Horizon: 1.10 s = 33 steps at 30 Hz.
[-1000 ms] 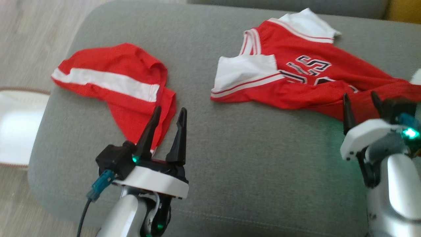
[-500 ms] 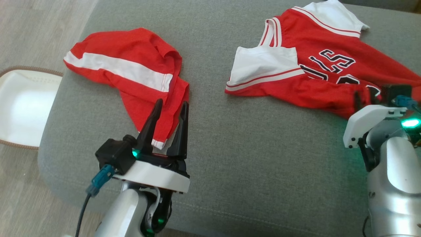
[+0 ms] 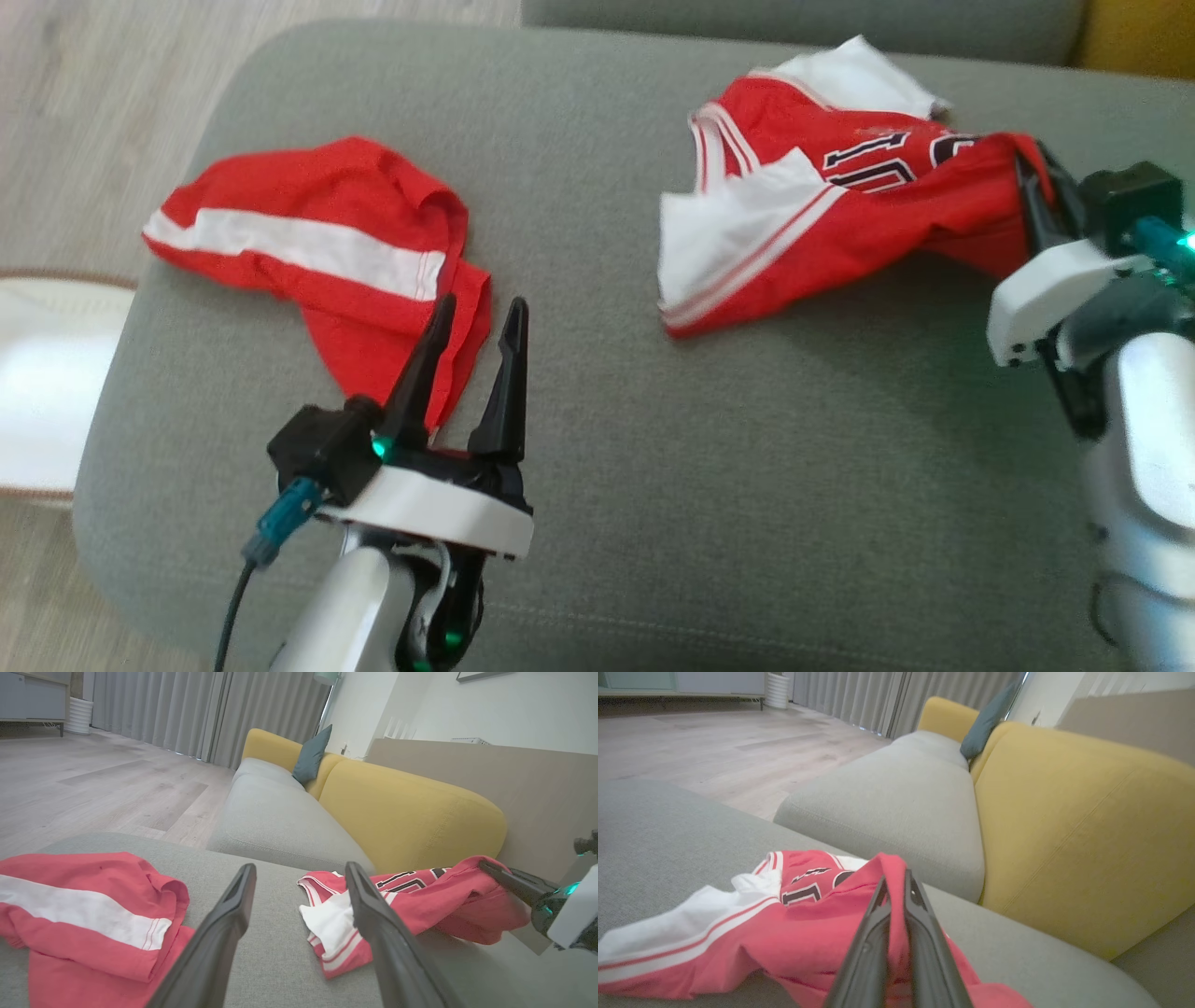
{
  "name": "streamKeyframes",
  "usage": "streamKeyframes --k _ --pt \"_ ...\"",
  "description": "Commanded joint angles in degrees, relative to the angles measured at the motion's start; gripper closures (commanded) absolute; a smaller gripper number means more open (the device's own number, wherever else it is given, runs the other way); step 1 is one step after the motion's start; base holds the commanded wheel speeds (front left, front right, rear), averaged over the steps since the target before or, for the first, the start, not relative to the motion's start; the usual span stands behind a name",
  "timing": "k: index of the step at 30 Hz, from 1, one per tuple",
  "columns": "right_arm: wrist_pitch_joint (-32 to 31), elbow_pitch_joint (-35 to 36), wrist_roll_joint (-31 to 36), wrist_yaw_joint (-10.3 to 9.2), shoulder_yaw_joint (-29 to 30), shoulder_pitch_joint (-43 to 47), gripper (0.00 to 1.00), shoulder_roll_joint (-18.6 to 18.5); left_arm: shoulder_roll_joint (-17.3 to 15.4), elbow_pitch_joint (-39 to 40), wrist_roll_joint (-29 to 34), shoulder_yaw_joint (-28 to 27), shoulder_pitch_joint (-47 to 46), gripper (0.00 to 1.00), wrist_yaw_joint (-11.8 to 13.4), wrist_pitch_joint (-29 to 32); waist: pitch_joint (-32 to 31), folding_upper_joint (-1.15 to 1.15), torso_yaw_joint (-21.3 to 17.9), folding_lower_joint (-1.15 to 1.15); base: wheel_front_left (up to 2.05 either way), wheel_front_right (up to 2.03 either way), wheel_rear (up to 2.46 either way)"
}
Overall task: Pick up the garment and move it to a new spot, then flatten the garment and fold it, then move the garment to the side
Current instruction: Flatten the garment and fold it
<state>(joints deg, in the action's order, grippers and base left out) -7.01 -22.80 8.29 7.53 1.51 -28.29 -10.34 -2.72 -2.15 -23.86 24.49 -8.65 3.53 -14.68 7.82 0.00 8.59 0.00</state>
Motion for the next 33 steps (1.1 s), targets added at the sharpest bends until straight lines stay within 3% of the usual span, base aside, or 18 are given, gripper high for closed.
streamKeyframes --k 1,11,14,18,19,26,33 --pt "-0.40 4.97 -1.54 -0.04 -3.05 0.50 1.00 -2.62 -0.16 1.58 0.00 -2.27 -0.44 0.00 0.14 -0.32 -1.91 0.00 -1.43 0.00 0.00 0.00 0.00" --pt "-6.86 21.88 -11.62 -0.04 -17.17 9.93 1.00 -17.00 -0.16 1.73 0.17 -3.03 1.35 0.00 0.50 -0.32 -5.37 0.00 -2.96 0.00 0.00 0.00 0.00" --pt "-9.10 24.35 -14.38 -0.04 -18.18 14.21 1.00 -18.40 -0.16 1.89 0.28 -3.16 1.78 0.00 0.51 -0.32 -5.56 0.00 -3.29 0.00 0.00 0.00 0.00" --pt "-9.41 23.33 -15.36 -0.04 -15.79 19.27 1.00 -17.22 -0.16 2.04 0.50 -3.24 2.02 0.00 0.41 -0.32 -5.21 0.00 -3.81 0.00 0.00 0.00 0.00" --pt "-8.74 22.59 -14.41 -0.04 -14.32 20.01 0.00 -16.51 -0.16 2.04 0.56 -3.23 1.98 0.00 0.35 -0.32 -5.07 0.00 -3.96 0.00 0.00 0.00 0.00" --pt "-5.51 18.92 -6.80 -0.04 -3.89 21.76 0.00 -8.83 -0.16 1.87 0.93 -3.44 1.54 0.00 0.14 -0.32 -4.70 0.00 -5.19 0.00 0.00 0.00 0.00" --pt "2.01 22.11 -1.55 -0.04 4.33 23.28 0.00 1.89 -0.16 1.82 0.75 -3.39 1.41 0.00 0.06 -0.32 -5.24 0.00 -6.19 0.00 0.00 0.00 0.00"
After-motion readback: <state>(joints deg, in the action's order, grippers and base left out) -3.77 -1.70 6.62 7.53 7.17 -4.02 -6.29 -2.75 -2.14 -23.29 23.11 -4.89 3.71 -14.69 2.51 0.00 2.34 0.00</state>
